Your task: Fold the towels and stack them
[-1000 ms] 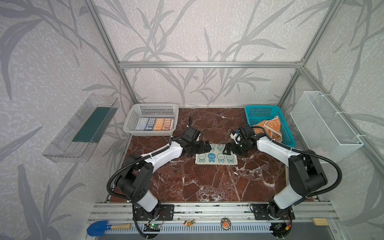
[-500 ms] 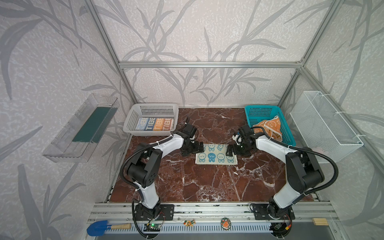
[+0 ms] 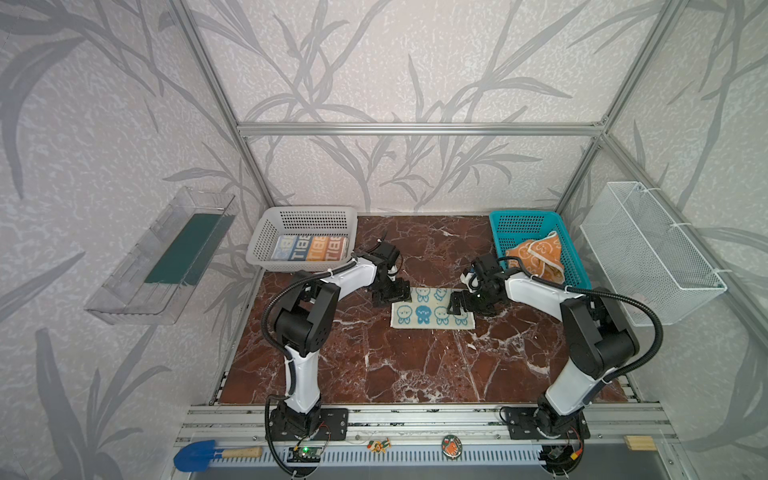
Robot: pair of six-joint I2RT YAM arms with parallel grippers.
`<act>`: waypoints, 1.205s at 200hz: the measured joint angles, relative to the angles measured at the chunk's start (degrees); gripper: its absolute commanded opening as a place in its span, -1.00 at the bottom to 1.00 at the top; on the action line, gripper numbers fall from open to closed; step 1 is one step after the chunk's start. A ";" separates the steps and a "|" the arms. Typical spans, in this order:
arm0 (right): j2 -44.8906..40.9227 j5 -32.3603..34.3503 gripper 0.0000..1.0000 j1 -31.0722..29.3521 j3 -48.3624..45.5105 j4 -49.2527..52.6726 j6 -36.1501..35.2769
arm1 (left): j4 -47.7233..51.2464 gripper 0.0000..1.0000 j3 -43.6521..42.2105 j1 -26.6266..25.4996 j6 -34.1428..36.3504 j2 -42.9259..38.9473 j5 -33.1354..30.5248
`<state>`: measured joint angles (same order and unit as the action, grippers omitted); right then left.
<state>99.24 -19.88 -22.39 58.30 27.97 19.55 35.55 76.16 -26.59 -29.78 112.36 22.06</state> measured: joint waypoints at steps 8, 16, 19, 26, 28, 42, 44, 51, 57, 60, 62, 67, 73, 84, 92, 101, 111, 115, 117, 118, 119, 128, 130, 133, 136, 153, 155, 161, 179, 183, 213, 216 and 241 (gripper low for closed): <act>0.20 -0.33 0.98 -0.26 0.07 -0.66 0.28 | 0.42 0.38 0.37 -0.02 0.33 0.37 0.02; 0.42 -0.66 0.98 -0.52 0.17 -1.16 0.55 | 0.74 0.31 0.76 -0.02 0.46 0.83 0.04; 0.50 -0.72 0.98 -0.63 0.28 -1.22 0.66 | 0.85 0.28 0.90 -0.02 0.42 0.98 -0.04; 0.79 -0.94 0.98 -0.85 0.52 -1.55 0.81 | 1.03 0.24 1.09 -0.02 0.59 1.16 -0.07; 0.87 -0.98 0.98 -0.92 0.59 -1.70 0.90 | 1.03 0.23 1.11 -0.02 0.85 1.20 -0.04; 1.44 -1.36 0.98 -1.33 1.11 -2.40 1.49 | 1.11 0.07 1.14 -0.09 1.03 1.38 -0.13; 1.53 -1.40 0.98 -1.38 1.18 -2.49 1.49 | 1.09 0.02 1.14 -0.13 1.01 1.42 -0.13; 1.81 -1.62 0.98 -1.57 1.51 -2.64 1.70 | 1.03 -0.11 1.14 -0.24 1.11 1.55 -0.17; 2.05 -1.70 0.98 -1.68 1.77 -2.82 1.84 | 0.83 -0.20 1.09 -0.37 1.27 1.64 -0.31; 2.19 -1.70 0.98 -1.81 1.88 -2.93 1.86 | 0.70 -0.24 1.07 -0.44 1.18 1.66 -0.35; 2.25 -1.73 0.98 -1.84 1.95 -2.95 1.88 | 0.61 -0.26 1.01 -0.50 1.49 1.68 -0.42; 2.38 -1.79 0.98 -1.97 2.08 -3.15 1.90 | 0.42 -0.29 0.96 -0.63 1.51 1.75 -0.44; 2.56 -1.88 0.98 -2.14 2.27 -3.32 1.92 | 0.28 -0.34 0.92 -0.79 1.46 1.84 -0.52; 2.86 -2.05 0.98 -2.40 2.64 -3.41 1.97 | -0.07 -0.46 0.79 -1.05 1.53 1.86 -0.66; 3.06 -2.12 0.98 -2.58 2.84 -3.54 1.99 | -0.28 -0.54 0.66 -1.20 1.64 1.86 -0.76; 3.21 -2.23 0.98 -2.69 2.99 -3.69 2.05 | -0.37 -0.64 0.61 -1.36 1.79 1.86 -0.96; 3.39 -2.27 0.98 -2.75 3.26 -3.67 2.08 | -0.24 -0.74 0.61 -1.53 1.97 1.88 -1.20; 3.48 -2.29 0.98 -2.78 3.37 -3.67 2.08 | -0.17 -0.76 0.61 -1.57 2.23 1.88 -1.27; 3.48 -2.29 0.98 -2.78 3.41 -3.67 2.08 | -0.13 -0.76 0.61 -1.60 2.19 1.88 -1.27; 3.48 -2.29 0.98 -2.78 3.43 -3.67 2.08 | -0.11 -0.77 0.61 -1.64 2.19 1.88 -1.29; 3.50 -2.29 0.98 -2.80 3.45 -3.65 2.08 | -0.09 -0.77 0.61 -1.64 2.27 1.88 -1.29; 3.61 -2.32 0.98 -2.82 3.58 -3.61 2.08 | 0.17 -0.88 0.70 -1.79 2.62 1.88 -1.55; 3.61 -2.32 0.98 -2.82 3.61 -3.56 2.08 | 0.26 -0.91 0.74 -1.81 2.73 1.88 -1.55; 3.61 -2.32 0.98 -2.80 3.63 -3.52 2.08 | 0.37 -0.95 0.83 -1.86 2.75 1.88 -1.64; 3.63 -2.32 0.98 -2.80 3.65 -3.52 2.08 | 0.52 -0.99 0.96 -1.90 2.95 1.88 -1.73; 3.65 -2.29 0.98 -2.80 3.76 -3.37 2.08 | 1.53 -1.00 1.84 -2.05 3.50 1.97 -2.56; 3.65 -2.27 0.98 -2.82 3.78 -3.34 2.08 | 1.62 -1.00 1.92 -2.08 3.56 1.97 -2.64; 3.65 -2.27 0.98 -2.82 3.80 -3.28 2.05 | 2.03 -1.00 2.25 -2.05 3.76 2.05 -2.86; 3.65 -2.12 0.98 -2.84 3.87 -2.99 1.81 | 3.45 -1.00 3.30 -1.86 4.44 2.19 -3.80; 3.65 -2.08 0.98 -2.86 3.89 -2.91 1.70 | 3.82 -1.00 3.52 -1.73 4.59 2.19 -3.98; 3.17 -1.16 0.98 -3.06 3.91 -0.85 1.11 | 8.13 -1.00 7.26 -0.50 6.45 2.19 -5.90; 3.08 -1.09 0.98 -3.06 3.91 -0.61 1.05 | 8.70 -1.00 7.85 -0.33 6.71 2.19 -6.05; 2.21 -1.01 0.98 -3.17 4.09 1.70 0.33 | 14.95 -1.00 15.28 1.36 9.62 2.27 -9.01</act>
<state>101.45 -20.88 -25.56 62.39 29.67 19.88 50.50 91.44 -25.23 -20.16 114.63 13.06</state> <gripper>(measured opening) 0.991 0.076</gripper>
